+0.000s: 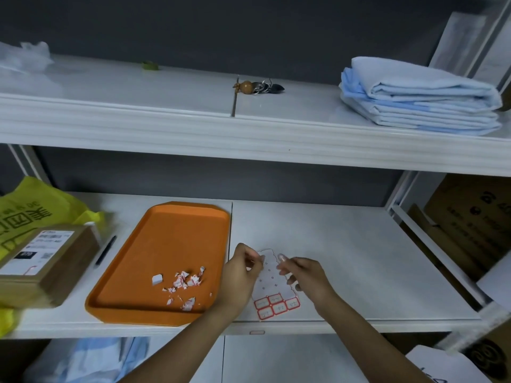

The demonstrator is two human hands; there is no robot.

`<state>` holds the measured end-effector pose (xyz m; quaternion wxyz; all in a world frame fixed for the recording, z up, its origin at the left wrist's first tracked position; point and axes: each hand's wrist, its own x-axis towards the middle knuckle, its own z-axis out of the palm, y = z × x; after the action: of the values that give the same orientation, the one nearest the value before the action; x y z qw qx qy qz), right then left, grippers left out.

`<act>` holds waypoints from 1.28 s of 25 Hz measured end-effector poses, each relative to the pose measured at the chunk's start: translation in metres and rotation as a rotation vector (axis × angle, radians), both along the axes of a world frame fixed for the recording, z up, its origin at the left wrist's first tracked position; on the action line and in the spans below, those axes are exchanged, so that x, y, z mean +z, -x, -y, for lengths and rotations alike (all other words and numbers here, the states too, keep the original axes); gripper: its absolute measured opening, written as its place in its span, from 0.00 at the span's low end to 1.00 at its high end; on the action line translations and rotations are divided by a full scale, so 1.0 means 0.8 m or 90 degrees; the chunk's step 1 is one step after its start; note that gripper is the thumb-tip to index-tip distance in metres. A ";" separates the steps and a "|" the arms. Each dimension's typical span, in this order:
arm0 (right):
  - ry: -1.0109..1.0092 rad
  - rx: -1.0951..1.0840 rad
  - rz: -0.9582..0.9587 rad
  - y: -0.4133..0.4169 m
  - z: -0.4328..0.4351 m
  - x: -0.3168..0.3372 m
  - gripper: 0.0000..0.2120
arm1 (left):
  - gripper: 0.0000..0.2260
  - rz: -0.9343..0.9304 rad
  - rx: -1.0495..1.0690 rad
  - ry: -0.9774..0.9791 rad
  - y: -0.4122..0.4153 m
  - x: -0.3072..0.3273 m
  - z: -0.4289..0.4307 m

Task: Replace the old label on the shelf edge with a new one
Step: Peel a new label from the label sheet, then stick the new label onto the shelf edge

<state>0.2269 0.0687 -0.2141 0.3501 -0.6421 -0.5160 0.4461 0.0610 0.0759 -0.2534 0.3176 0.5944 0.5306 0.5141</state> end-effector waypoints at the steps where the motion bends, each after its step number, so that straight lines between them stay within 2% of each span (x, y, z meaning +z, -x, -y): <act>1: -0.004 -0.009 -0.011 0.006 0.002 0.008 0.16 | 0.04 -0.014 0.002 -0.028 0.000 0.005 0.003; 5: -0.024 -0.017 -0.071 0.023 0.011 0.039 0.14 | 0.06 -0.063 -0.015 -0.117 0.005 0.033 0.019; 9: -0.087 0.015 -0.043 0.027 0.024 0.069 0.06 | 0.07 -0.089 -0.059 -0.205 0.019 0.068 0.033; 14: -0.195 0.051 -0.043 0.043 0.038 0.116 0.04 | 0.09 -0.106 -0.066 -0.300 0.041 0.122 0.051; 19: -0.378 0.070 -0.072 0.065 0.054 0.179 0.02 | 0.11 0.016 0.014 -0.331 0.070 0.192 0.071; 25: -0.504 0.075 -0.180 0.097 0.076 0.223 0.04 | 0.10 0.107 0.034 -0.370 0.092 0.256 0.096; 29: -0.536 0.005 -0.193 0.122 0.076 0.239 0.05 | 0.11 0.087 0.116 -0.351 0.100 0.283 0.102; 32: -0.564 -0.029 -0.150 0.136 0.071 0.251 0.06 | 0.09 -0.028 0.247 -0.344 0.099 0.292 0.097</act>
<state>0.1180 0.0121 -0.0135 0.6572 -0.3861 -0.5993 0.2445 -0.0178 -0.0021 -0.0194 0.0329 0.5560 0.4850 0.6742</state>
